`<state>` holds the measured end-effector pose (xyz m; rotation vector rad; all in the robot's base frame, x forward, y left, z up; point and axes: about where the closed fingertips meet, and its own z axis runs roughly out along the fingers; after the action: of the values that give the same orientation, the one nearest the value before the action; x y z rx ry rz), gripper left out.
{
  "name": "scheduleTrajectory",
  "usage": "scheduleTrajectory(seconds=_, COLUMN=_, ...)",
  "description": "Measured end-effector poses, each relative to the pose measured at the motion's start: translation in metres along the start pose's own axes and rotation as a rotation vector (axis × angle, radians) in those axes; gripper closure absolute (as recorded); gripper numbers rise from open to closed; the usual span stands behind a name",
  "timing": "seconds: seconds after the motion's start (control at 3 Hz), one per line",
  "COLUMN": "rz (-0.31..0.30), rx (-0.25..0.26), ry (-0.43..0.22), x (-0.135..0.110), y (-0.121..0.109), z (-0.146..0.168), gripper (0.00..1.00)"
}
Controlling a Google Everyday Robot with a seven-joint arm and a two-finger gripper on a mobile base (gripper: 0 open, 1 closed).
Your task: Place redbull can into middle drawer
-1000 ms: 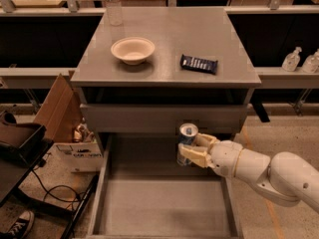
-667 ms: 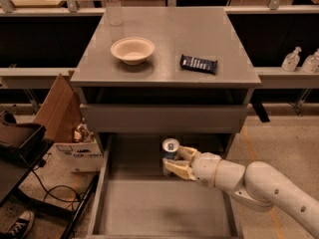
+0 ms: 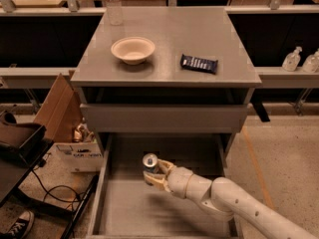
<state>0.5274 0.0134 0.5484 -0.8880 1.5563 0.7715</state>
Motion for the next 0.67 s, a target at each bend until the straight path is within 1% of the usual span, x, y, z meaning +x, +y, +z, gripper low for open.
scheduleTrajectory(seconds=0.33, rz=0.032, rx=-0.005, ry=-0.005, x=0.038, y=0.004, z=0.031, gripper=1.0)
scheduleTrajectory(seconds=0.67, rz=0.076, rx=-0.002, ry=0.002, x=0.066, y=0.009, z=0.047, gripper=1.0)
